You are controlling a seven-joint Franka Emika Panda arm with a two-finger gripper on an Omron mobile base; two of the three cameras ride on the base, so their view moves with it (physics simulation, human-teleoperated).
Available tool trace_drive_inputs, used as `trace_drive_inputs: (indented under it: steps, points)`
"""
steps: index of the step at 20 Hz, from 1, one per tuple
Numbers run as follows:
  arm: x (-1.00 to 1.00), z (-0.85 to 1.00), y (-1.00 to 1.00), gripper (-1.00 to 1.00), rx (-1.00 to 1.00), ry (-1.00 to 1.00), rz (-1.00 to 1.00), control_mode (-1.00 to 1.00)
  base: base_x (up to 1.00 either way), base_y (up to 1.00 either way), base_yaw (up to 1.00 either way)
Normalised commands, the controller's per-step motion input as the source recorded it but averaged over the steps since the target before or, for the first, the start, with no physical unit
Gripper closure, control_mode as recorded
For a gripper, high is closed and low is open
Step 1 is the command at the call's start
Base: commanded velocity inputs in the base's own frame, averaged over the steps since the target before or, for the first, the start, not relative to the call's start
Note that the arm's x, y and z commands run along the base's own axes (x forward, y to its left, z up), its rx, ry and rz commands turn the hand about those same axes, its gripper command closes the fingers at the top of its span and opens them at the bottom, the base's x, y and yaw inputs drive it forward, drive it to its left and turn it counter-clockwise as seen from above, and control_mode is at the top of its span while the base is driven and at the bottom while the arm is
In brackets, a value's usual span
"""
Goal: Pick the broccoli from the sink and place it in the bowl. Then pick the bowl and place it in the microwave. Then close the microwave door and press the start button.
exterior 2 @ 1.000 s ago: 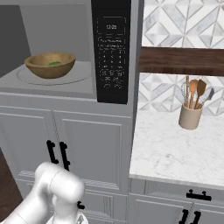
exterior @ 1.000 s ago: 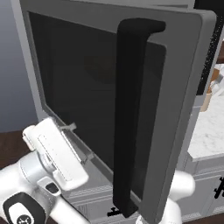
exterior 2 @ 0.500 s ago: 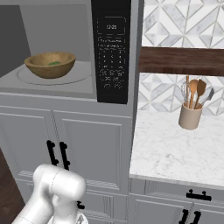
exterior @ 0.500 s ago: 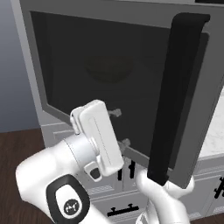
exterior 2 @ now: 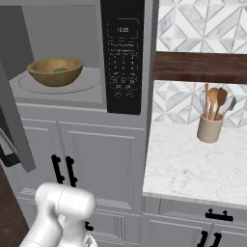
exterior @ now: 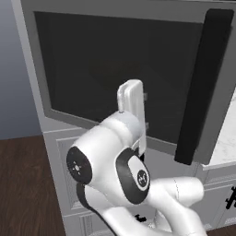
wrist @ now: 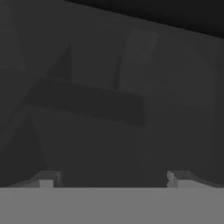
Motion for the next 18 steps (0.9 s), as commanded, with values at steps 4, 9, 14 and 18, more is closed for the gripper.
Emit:
trace_drive_inputs:
  steps: [4, 9, 14, 18]
  points:
    - [0.87, 0.04, -0.22, -1.0, 0.16, 0.01, 0.47, -1.0, 0.0, 0.0, 0.0]
    - [0.83, 0.0, -0.04, -1.0, 0.12, 0.04, 0.48, -1.0, 0.0, 0.0, 0.0]
    - [0.81, 0.0, 0.0, -1.0, 0.09, 0.09, 0.43, -1.0, 0.0, 0.0, 0.0]
    - [0.79, 0.0, 0.1, -1.0, 0.07, 0.13, 0.36, -1.0, 0.0, 0.0, 0.0]
